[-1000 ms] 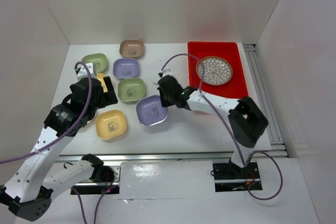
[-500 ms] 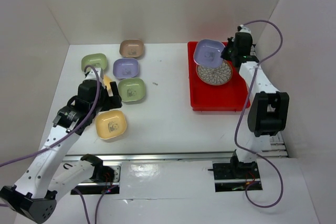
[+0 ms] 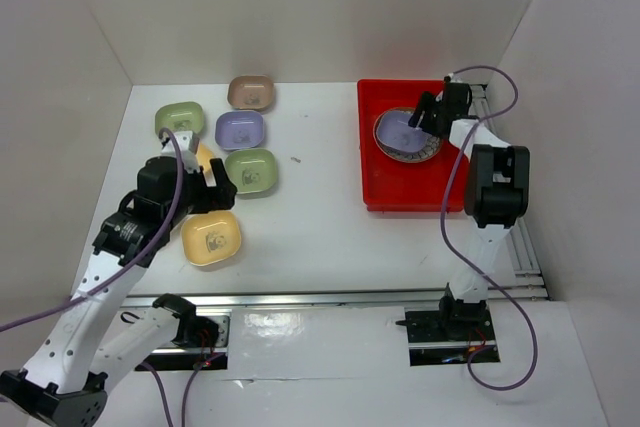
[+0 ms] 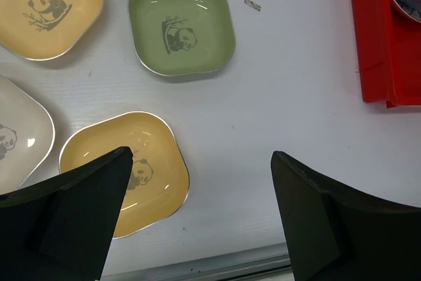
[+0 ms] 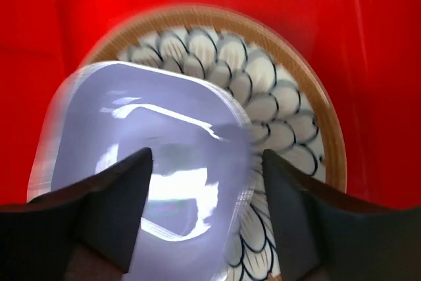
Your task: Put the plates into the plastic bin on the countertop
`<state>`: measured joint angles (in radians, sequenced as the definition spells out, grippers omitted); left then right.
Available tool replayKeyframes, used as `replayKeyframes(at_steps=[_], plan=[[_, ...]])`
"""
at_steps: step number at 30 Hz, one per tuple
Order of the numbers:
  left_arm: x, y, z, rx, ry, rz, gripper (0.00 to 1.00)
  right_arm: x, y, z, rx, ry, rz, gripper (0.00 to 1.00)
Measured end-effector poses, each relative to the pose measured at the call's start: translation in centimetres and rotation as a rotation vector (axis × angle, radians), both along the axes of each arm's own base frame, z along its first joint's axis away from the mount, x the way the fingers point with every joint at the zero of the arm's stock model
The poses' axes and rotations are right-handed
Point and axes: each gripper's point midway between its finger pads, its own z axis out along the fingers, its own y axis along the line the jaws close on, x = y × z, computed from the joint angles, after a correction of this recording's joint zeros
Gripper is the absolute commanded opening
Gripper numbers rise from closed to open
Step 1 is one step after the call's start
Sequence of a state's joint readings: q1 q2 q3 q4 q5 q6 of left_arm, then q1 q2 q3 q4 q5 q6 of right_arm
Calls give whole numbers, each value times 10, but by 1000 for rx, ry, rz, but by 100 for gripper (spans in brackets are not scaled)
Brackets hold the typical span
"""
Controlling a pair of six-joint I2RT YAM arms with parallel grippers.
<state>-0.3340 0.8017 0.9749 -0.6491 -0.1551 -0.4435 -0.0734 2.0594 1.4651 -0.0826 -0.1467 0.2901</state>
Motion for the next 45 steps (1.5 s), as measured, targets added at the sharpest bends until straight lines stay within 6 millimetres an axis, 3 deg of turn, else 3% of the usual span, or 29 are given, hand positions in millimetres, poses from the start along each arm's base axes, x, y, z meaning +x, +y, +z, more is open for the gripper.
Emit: replayKeyframes(at_steps=[3, 5, 6, 9, 11, 13, 17, 20, 23, 30, 31, 33, 34, 35, 36, 40, 41, 45], plan=[[-1, -1, 2, -7, -9, -7, 100, 11, 0, 18, -49, -44, -10, 88], [-2, -2, 3, -13, -15, -13, 100, 15, 4, 33, -91, -73, -16, 89], [-2, -3, 3, -15, -15, -16, 100, 15, 9, 42, -111, -87, -16, 95], [-1, -4, 3, -18, -17, -20, 100, 13, 37, 71, -154, -143, 19, 97], [-1, -3, 3, -17, -20, -15, 100, 7, 79, 92, -165, -187, 93, 97], [-1, 1, 3, -12, -25, 4, 100, -7, 137, 110, -150, -230, 207, 97], [1, 26, 3, 16, -29, 138, 100, -58, 263, 127, -86, -283, 475, 93], [0, 51, -3, 36, 1, 282, 100, -94, 335, 111, -46, -256, 638, 92], [-3, 74, -8, 45, 26, 414, 100, -100, 373, 80, -32, -206, 701, 90], [-7, 110, -10, 25, 42, 596, 100, -95, 407, -26, -76, -30, 713, 85], [-7, 112, -10, 24, 42, 605, 100, -94, 409, -37, -87, -13, 707, 78], [-8, 115, -10, 23, 42, 616, 100, -86, 418, -35, -84, -36, 693, 69], [-8, 116, -10, 23, 42, 618, 100, -86, 419, -35, -83, -35, 686, 60], [-8, 116, -10, 23, 42, 619, 100, -86, 419, -35, -80, -33, 679, 43], [-8, 116, -10, 22, 43, 618, 100, -87, 419, -37, -84, -28, 676, 32], [-7, 115, -11, 22, 47, 616, 100, -89, 415, -43, -81, -7, 642, 4], [-7, 115, -12, 23, 49, 615, 100, -88, 416, -42, -71, -8, 633, 0], [-6, 115, -12, 23, 50, 611, 100, -85, 409, -38, -89, -8, 605, 0]])
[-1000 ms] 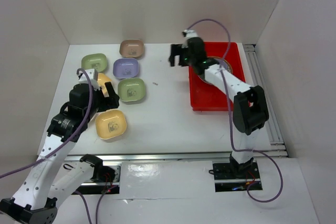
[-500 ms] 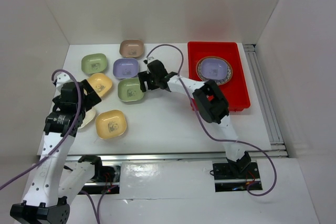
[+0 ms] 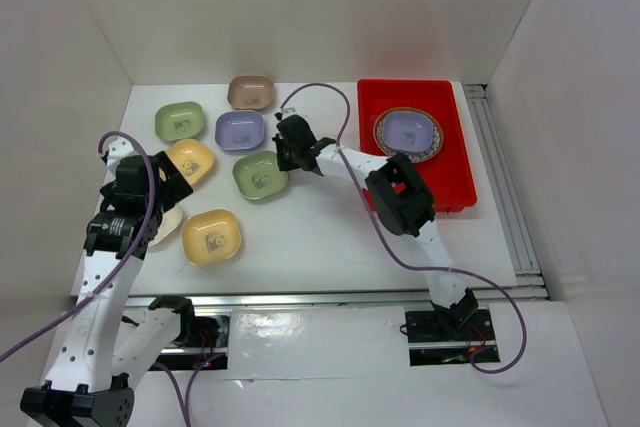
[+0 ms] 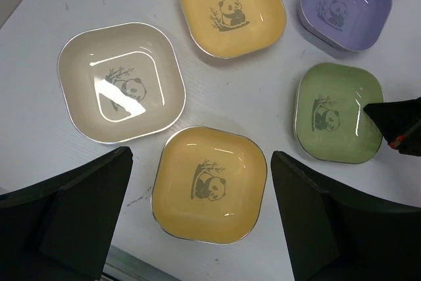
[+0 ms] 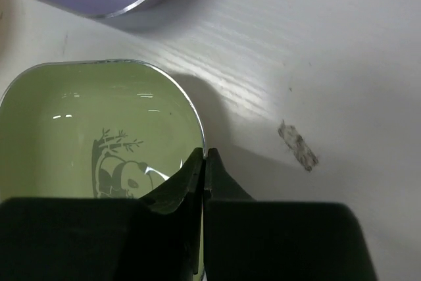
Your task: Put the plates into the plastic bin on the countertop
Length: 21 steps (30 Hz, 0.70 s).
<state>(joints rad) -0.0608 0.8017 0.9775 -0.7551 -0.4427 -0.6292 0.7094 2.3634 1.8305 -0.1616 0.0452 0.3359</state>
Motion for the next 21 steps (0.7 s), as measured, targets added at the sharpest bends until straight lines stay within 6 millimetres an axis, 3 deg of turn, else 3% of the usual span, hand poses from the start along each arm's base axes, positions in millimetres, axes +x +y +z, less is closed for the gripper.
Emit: replayKeyframes(at_steps=[5, 7, 9, 12, 15, 18, 21], plan=[[1, -3, 0, -10, -1, -16, 100, -14, -40, 18, -50, 26, -34, 0], [1, -5, -1, -15, 0, -25, 100, -6, -63, 42, -32, 29, -60, 0], [2, -7, -1, -20, 0, -36, 100, 18, -94, 71, 16, 9, -106, 0], [3, -9, 0, -20, -2, -57, 100, 71, -168, 122, 89, -67, -238, 0], [5, -12, 1, -26, -6, -75, 100, 104, -258, 154, 99, -134, -390, 0], [7, -17, 1, -39, -7, -101, 100, 108, -337, 158, 50, -158, -539, 0], [10, -22, -3, -44, 8, -137, 100, 94, -387, 136, 12, -119, -634, 0]])
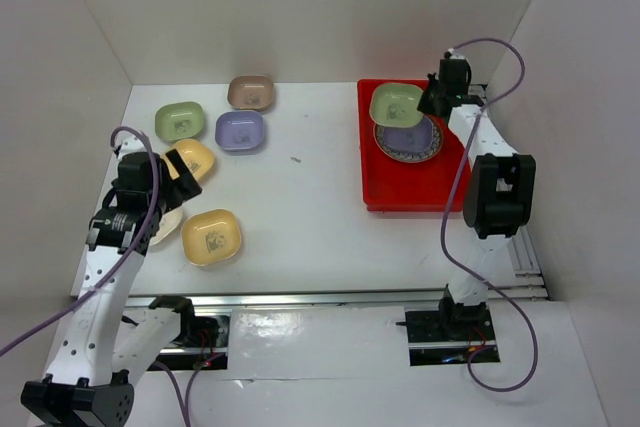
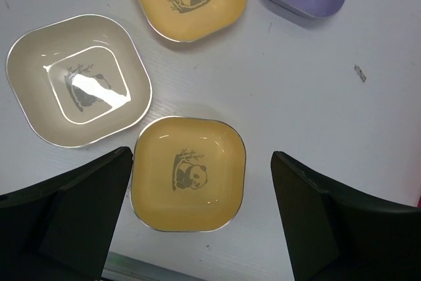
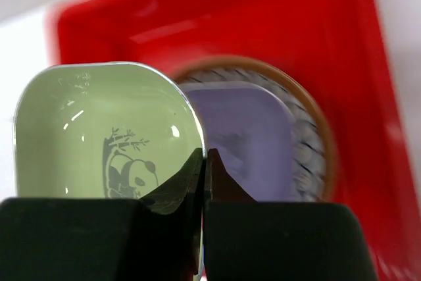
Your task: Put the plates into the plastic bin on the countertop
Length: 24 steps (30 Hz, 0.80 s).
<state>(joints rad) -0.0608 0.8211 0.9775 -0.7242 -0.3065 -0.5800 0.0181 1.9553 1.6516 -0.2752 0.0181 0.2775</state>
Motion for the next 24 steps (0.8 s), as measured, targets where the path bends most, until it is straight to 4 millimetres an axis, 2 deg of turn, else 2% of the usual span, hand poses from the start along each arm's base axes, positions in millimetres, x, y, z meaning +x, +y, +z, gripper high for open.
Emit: replayKeyframes(at_steps=[3, 6, 12, 15, 16, 17, 19, 20, 21, 24], plan=[[3, -6, -4, -13, 17, -29, 100, -20, -32, -38, 3, 90, -63, 0], [5, -11, -4, -27, 13, -60, 100, -35, -42, -65, 3, 157, -87, 0], [13, -29, 0, -56, -10, -171, 100, -26, -40, -58, -9, 132, -62, 0], [17, -38, -1, -80, -8, -221, 100, -15, -42, -51, -24, 108, -52, 19], [18, -40, -3, -80, -3, -238, 100, -13, -42, -52, -28, 107, -50, 75], [18, -43, -4, -84, 0, -250, 100, -11, -43, -53, -29, 107, -52, 84], [19, -46, -5, -92, 1, -266, 100, -12, -44, -54, -46, 111, -47, 86], [19, -47, -5, -97, 0, -274, 100, -12, -45, -54, -51, 113, -47, 96], [19, -48, -5, -100, -2, -279, 100, -12, -45, -54, -52, 112, -50, 100], [20, -50, -3, -105, -10, -287, 100, -11, -43, -53, -65, 109, -46, 100]])
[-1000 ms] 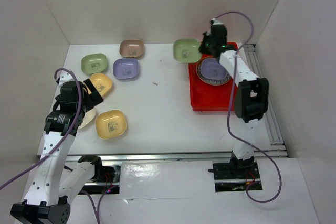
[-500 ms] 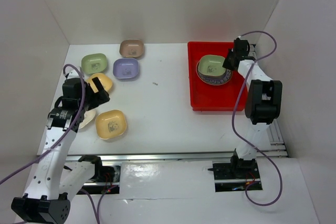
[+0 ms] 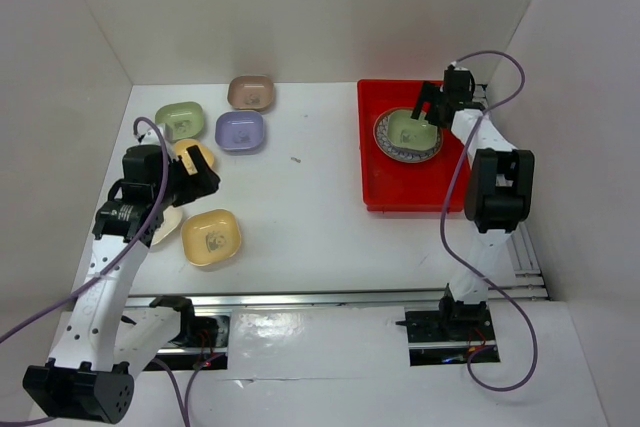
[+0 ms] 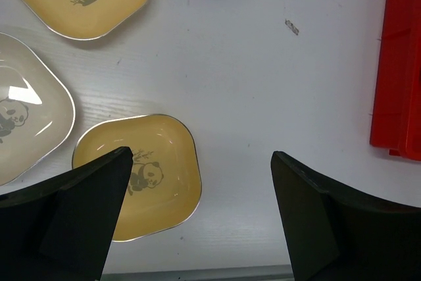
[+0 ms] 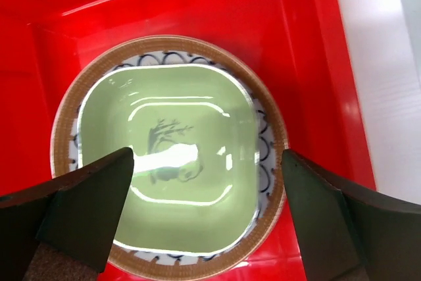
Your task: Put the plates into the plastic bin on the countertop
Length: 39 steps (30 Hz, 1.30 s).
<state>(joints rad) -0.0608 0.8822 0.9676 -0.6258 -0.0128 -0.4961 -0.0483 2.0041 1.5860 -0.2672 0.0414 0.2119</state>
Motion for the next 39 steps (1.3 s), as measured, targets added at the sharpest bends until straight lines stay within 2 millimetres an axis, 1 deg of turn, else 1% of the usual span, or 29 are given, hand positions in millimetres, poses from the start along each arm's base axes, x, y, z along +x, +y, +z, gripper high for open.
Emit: replayKeyframes(at_steps=[2, 3, 4, 5, 6, 7, 8, 12, 14, 16, 17, 19, 21, 22, 24, 26, 29, 30, 32, 33, 37, 39], plan=[[0, -1, 0, -2, -1, -3, 100, 0, 5, 2, -8, -3, 7, 100], [0, -1, 0, -2, -2, -3, 100, 0, 16, 5, -12, -9, 25, 100], [0, 0, 1, -1, -3, -1, 100, 0, 29, 10, -23, -15, 45, 100], [0, 1, 1, 2, -3, 5, 100, 1, 54, 13, -24, -23, 91, 100], [1, 3, 0, 7, -3, 14, 100, 1, 81, 18, -24, -35, 140, 100], [1, 5, 0, 12, -2, 30, 100, 0, 116, 25, -19, -56, 206, 100], [1, 9, -1, 23, 1, 51, 100, -4, 157, 32, -8, -77, 283, 100], [-3, 27, -6, 54, 25, 154, 100, -29, 321, 55, 77, -152, 589, 100], [-4, 32, -7, 59, 32, 189, 100, -31, 384, 60, 120, -200, 688, 100], [-4, 35, -9, 67, 41, 203, 100, -31, 421, 51, 149, -215, 739, 100], [-4, 35, -11, 69, 51, 205, 100, -29, 434, 38, 159, -207, 753, 100], [-4, 36, -14, 72, 62, 205, 100, -24, 445, 14, 167, -185, 751, 100], [-3, 35, -16, 73, 71, 204, 100, -19, 442, -9, 162, -157, 724, 100], [-3, 35, -16, 74, 72, 204, 100, -15, 440, -17, 160, -153, 705, 100], [-3, 35, -16, 73, 72, 203, 100, -9, 438, -27, 155, -156, 674, 100], [-3, 35, -16, 72, 73, 201, 100, 0, 436, -26, 147, -179, 642, 100], [-3, 35, -16, 71, 72, 200, 100, 18, 447, -20, 156, -237, 616, 99], [-3, 34, -16, 71, 72, 199, 100, 21, 452, -22, 161, -253, 611, 99], [-3, 34, -16, 68, 72, 196, 100, 20, 455, -30, 161, -248, 611, 99], [-3, 33, -16, 67, 72, 194, 100, 19, 457, -38, 159, -239, 612, 99], [-3, 33, -16, 64, 72, 191, 100, 20, 462, -62, 144, -218, 605, 92], [-3, 32, -15, 62, 68, 188, 100, 20, 464, -72, 133, -210, 604, 81]])
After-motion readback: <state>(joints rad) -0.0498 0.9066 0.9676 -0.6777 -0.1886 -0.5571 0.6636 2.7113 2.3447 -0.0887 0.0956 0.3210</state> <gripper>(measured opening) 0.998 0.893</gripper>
